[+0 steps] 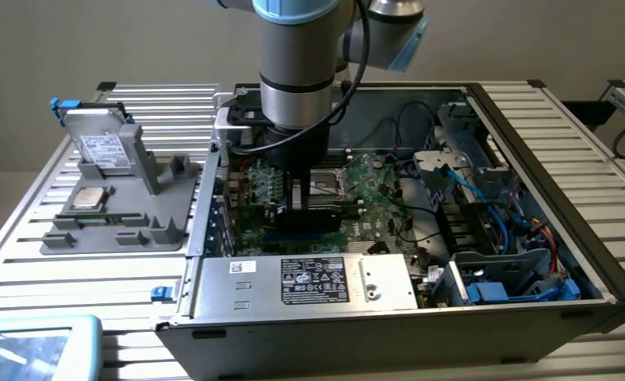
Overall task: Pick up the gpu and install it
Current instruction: 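Insert the gpu into the slot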
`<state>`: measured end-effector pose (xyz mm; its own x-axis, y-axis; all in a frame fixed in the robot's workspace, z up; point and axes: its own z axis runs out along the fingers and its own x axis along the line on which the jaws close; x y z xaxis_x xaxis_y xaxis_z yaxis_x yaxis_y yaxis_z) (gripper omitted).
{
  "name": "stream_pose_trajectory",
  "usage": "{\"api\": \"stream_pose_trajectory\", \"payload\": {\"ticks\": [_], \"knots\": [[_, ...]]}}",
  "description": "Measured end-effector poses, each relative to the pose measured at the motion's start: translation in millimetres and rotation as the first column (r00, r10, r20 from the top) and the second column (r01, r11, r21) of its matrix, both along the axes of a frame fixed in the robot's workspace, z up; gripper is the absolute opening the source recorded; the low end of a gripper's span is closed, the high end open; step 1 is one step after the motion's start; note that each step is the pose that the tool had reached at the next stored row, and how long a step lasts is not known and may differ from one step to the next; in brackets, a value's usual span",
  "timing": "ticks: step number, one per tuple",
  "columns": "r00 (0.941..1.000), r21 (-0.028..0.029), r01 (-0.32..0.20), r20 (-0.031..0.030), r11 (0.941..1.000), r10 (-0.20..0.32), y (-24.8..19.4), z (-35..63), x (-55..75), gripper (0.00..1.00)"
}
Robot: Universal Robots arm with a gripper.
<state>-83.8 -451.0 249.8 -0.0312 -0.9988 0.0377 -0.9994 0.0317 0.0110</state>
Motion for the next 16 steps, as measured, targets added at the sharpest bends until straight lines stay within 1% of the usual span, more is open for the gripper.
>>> {"api": "stream_pose_trajectory", "payload": {"ticks": [8,16], "knots": [[1.0000,0.0010,-0.001,0.0002,1.0000,0.001,-1.1,1.0,0.8,0.27],[1.0000,0.0018,-0.001,0.0010,1.0000,0.001,-1.2,0.4,0.1,0.27]]}}
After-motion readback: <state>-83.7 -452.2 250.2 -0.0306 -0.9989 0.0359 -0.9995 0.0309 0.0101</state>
